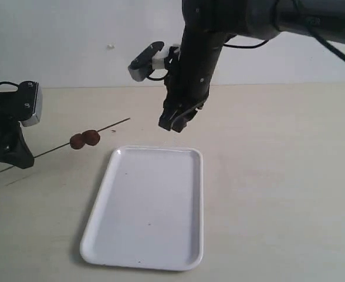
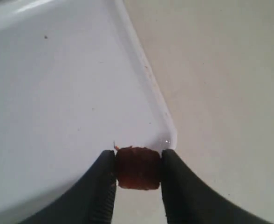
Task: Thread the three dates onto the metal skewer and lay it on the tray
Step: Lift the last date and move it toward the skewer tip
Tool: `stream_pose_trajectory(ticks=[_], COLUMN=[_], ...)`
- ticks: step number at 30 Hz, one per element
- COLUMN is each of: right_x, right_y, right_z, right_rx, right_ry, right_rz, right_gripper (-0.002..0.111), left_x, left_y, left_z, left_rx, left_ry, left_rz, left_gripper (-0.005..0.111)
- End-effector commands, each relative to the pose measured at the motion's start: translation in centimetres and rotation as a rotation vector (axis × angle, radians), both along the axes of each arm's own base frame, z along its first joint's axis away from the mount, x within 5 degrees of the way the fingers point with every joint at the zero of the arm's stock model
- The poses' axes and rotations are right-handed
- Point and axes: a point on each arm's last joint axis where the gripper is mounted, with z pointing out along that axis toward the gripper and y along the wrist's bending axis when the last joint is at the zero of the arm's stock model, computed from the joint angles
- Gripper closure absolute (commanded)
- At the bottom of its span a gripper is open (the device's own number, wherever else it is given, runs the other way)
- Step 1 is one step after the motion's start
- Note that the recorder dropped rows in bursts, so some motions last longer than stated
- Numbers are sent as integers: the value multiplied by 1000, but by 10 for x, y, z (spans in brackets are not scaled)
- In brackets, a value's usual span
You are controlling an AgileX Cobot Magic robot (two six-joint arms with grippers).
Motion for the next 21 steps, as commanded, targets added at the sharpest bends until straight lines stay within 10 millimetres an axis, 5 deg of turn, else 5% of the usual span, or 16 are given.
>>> stream_pose_trajectory(ticks=[1,9,21], right_x=[-17,-48,-55], right_y=[-2,3,11], right_z=[46,111,119], right_rx=[34,227,355], right_ry=[-33,-119,-92], right_rz=[101,248,248], right_gripper=[76,76,76], left_x=[0,-2,-2], left_y=[-5,-20,-30], left_z=[-5,-3,1], left_rx=[-78,-141,-235], left_ry=[42,39,32], left_rz=[6,-40,-56], left_gripper=[107,107,107])
